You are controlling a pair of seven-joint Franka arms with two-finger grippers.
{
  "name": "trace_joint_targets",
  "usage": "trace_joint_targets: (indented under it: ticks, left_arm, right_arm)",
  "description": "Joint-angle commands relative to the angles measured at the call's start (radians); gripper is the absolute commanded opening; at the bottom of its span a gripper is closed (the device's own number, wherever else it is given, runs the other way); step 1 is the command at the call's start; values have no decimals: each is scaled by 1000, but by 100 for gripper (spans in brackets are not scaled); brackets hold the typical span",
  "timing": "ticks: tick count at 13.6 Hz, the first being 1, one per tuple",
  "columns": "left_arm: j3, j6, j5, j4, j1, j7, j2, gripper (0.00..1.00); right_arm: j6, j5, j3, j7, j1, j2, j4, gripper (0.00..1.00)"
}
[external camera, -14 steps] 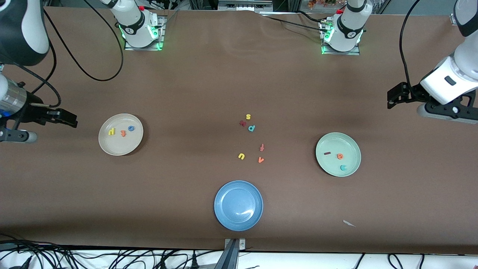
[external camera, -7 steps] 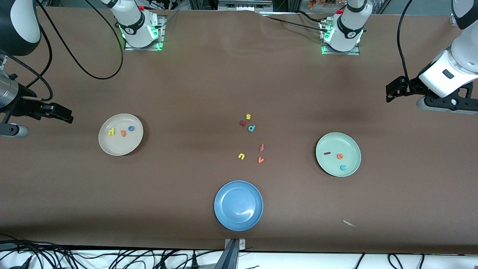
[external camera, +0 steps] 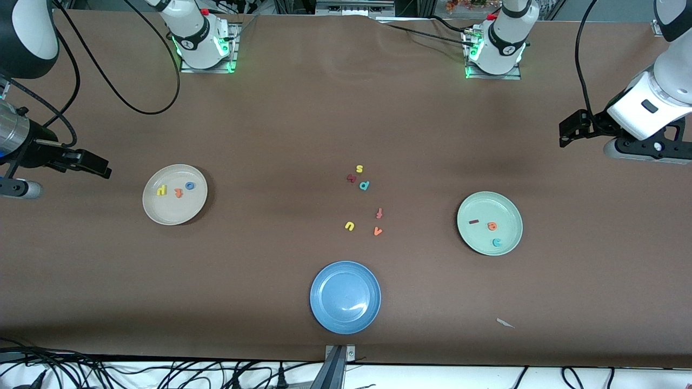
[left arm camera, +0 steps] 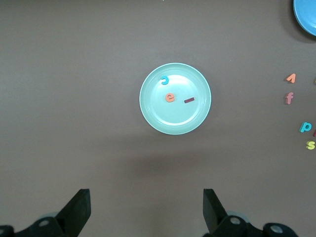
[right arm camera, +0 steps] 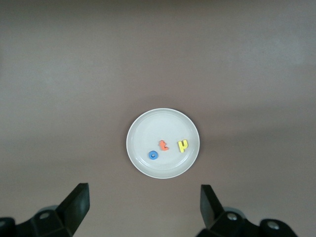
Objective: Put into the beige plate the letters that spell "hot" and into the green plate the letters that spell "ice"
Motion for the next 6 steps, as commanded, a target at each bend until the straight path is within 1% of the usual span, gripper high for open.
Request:
trace_joint_targets:
  ticks: [1,6]
  left_arm:
    - [-8,9,-20,-27,9,-8,-30,100]
    - [-8,10,-20,-21,9,-9,-27,100]
  right_arm:
    - [-16,28,19,17,-15,-15,-2,99]
    - [-16,29,14,16,-17,-13,-2,100]
